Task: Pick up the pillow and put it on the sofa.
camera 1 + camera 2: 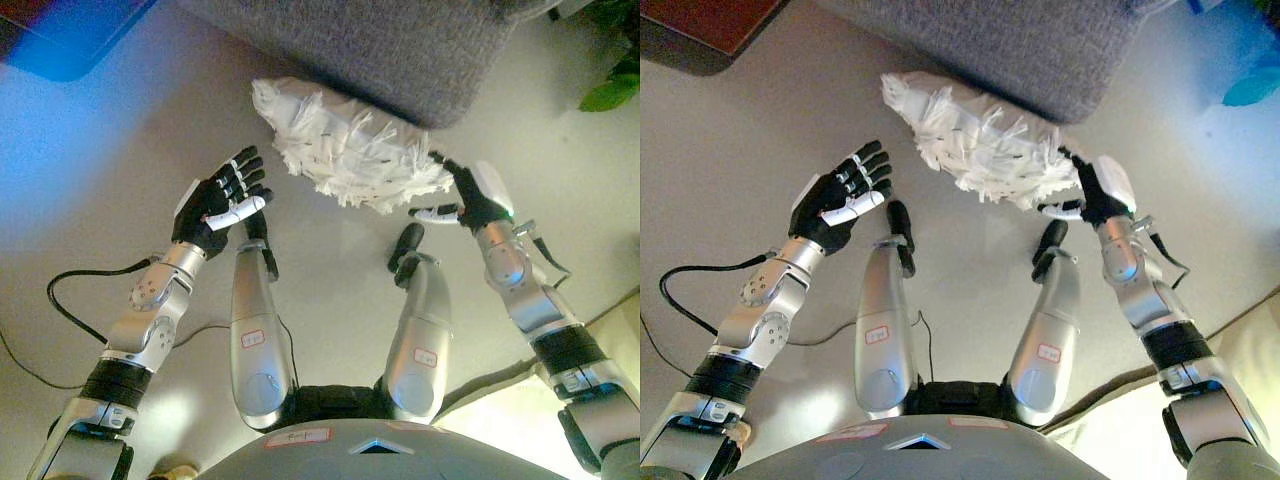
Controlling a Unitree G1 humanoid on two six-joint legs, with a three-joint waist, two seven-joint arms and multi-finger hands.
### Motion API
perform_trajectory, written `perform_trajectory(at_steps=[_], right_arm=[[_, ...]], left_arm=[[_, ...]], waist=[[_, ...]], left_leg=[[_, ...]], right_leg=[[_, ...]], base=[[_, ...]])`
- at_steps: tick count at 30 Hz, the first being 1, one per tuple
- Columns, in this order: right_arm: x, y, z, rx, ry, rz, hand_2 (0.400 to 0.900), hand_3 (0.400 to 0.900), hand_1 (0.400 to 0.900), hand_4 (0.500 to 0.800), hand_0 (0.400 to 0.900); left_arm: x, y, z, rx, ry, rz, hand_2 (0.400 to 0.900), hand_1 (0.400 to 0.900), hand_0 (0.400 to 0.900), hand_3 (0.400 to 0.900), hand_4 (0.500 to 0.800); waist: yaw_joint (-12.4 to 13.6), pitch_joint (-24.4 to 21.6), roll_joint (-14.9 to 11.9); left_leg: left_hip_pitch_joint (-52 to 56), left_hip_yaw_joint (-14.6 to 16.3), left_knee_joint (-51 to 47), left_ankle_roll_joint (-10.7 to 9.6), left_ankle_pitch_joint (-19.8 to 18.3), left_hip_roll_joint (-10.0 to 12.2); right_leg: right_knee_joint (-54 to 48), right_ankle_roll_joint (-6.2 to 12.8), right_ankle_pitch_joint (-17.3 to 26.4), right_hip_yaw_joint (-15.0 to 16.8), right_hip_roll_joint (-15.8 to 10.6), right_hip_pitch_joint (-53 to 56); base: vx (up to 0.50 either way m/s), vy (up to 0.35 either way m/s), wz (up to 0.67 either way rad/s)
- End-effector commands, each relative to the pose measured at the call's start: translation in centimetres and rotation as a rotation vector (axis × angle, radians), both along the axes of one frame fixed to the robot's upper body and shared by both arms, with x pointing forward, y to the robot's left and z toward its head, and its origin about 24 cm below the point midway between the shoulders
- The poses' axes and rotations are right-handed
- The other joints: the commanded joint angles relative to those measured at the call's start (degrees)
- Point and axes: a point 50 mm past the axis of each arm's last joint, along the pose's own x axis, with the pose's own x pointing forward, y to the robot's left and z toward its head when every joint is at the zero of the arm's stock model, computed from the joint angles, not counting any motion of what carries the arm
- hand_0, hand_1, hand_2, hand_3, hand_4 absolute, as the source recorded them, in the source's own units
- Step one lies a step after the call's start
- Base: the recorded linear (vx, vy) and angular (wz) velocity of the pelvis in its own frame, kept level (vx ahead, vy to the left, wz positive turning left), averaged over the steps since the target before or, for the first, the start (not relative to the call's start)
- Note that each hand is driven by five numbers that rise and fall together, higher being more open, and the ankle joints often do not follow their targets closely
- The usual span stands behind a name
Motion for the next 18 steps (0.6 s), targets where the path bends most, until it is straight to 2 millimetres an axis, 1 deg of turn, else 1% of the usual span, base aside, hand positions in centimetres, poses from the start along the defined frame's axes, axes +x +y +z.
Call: perform_trajectory(at_steps=[1,5,9,11,12,15,18], right_arm=[[1.1,0.0,4.6,-0.037,-0.225,0.0,0.9,0.9,0.9,0.8,0.9],[1.7,0.2,6.5,-0.042,-0.321,-0.017,0.9,0.9,0.9,0.8,0.9],[1.8,0.3,7.7,-0.032,-0.419,-0.059,0.9,0.9,0.9,0.8,0.9],[1.8,0.3,7.7,-0.029,-0.417,-0.059,0.9,0.9,0.9,0.8,0.9],[1.7,0.4,7.5,-0.026,-0.408,-0.056,0.9,0.9,0.9,0.8,0.9],[1.9,0.3,7.2,-0.022,-0.375,-0.049,0.9,0.9,0.9,0.8,0.9],[2.5,0.3,7.1,0.003,-0.337,-0.058,0.9,0.9,0.9,0.8,0.9]], left_arm=[[0.2,-2.0,3.4,-0.065,-0.199,-0.06,0.9,0.9,0.9,0.9,0.8],[0.5,-2.3,4.1,-0.067,-0.225,-0.074,0.9,0.9,0.9,0.9,0.8],[0.5,-2.6,4.2,-0.066,-0.232,-0.092,0.9,0.9,0.9,0.9,0.8],[0.4,-2.6,4.1,-0.065,-0.231,-0.098,0.9,0.9,0.9,0.9,0.8],[0.3,-2.6,4.0,-0.064,-0.226,-0.101,0.9,0.9,0.9,0.9,0.8],[0.3,-2.6,4.1,-0.066,-0.227,-0.11,0.9,0.9,0.9,0.9,0.8],[0.4,-2.7,4.2,-0.064,-0.234,-0.124,0.9,0.9,0.9,0.9,0.8]], waist=[[0.46,-1.04,1.35],[0.53,-0.99,1.83],[0.67,-0.9,2.15],[0.71,-0.93,2.28],[0.81,-0.94,2.4],[0.94,-0.83,2.54],[1.19,-0.59,2.64]], left_leg=[[-0.84,-0.53,4.56,1.13,-5.73,3.1],[-5.62,-1.18,9.33,1.41,-7.03,3.0],[-8.46,-1.57,13.08,1.85,-8.47,2.71],[-9.69,-1.84,14.66,1.89,-8.91,2.58],[-9.54,-2.01,16.07,1.56,-10.92,2.78],[-10.66,-2.2,16.89,1.51,-10.96,2.79],[-11.38,-2.39,17.69,1.47,-11.18,2.71]], right_leg=[[1.15,1.27,3.14,1.73,-2.16,-5.16],[6.06,0.81,1.94,2.53,-2.73,-9.76],[10.42,0.34,0.32,2.9,-2.78,-12.75],[11.58,0.28,0.13,3.2,-2.82,-13.85],[13.1,0.84,-1.64,3.45,-3.02,-13.83],[13.75,0.83,-1.47,3.77,-3.4,-15.06],[14.41,0.72,-1.46,3.8,-3.64,-15.97]], base=[[-0.06,0.004,0.11],[-0.05,0.015,0.08],[-0.01,0.015,0.09],[0.05,0.004,0.06],[0.09,0.007,0.03],[0.03,0.016,0.05],[0.0,0.014,0.06]])
